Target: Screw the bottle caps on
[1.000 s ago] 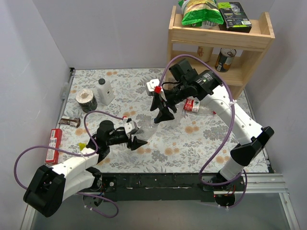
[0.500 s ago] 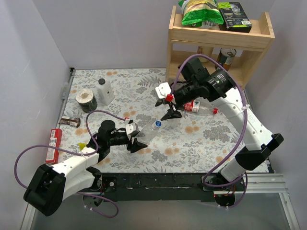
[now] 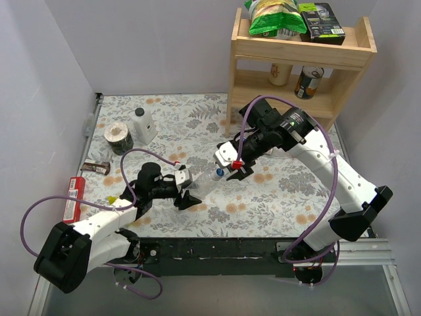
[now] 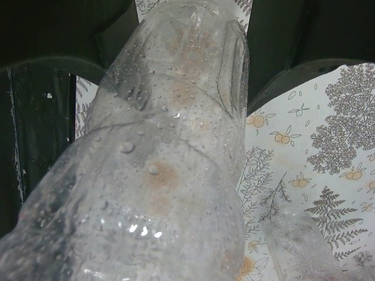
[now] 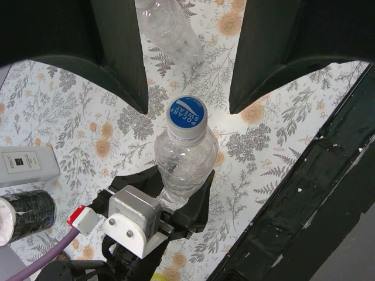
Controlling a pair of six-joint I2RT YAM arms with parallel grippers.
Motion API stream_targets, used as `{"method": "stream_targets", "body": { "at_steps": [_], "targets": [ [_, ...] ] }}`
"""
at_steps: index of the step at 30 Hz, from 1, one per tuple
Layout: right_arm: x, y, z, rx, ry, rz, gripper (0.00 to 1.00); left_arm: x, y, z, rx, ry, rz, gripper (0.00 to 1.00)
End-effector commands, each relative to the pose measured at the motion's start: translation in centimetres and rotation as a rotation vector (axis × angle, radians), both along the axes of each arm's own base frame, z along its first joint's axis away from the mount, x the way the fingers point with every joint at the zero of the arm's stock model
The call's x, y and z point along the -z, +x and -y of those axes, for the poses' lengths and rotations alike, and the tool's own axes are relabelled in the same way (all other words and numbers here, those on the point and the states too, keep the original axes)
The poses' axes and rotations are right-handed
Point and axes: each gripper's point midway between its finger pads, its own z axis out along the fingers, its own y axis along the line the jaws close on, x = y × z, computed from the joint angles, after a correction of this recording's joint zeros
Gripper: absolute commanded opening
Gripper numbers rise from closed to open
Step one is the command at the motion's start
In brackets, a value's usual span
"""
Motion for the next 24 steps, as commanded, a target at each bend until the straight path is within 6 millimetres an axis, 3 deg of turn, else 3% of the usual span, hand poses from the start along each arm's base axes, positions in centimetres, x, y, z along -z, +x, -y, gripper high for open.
{"method": "stream_targets", "body": {
  "at_steps": [1,24],
  "targets": [
    [-0.5,-0.3,-0.2,-0.034,0.024,0.02,0.62,-1.5,0.5,0.5,0.043,-0.001,0.065,0.0],
    [2.1,-0.1,-0.6,-0.072,-0.025,0.009,0.5,-1.8,0.7,0.6,0.044,-0.004,0.085,0.0]
  ]
}}
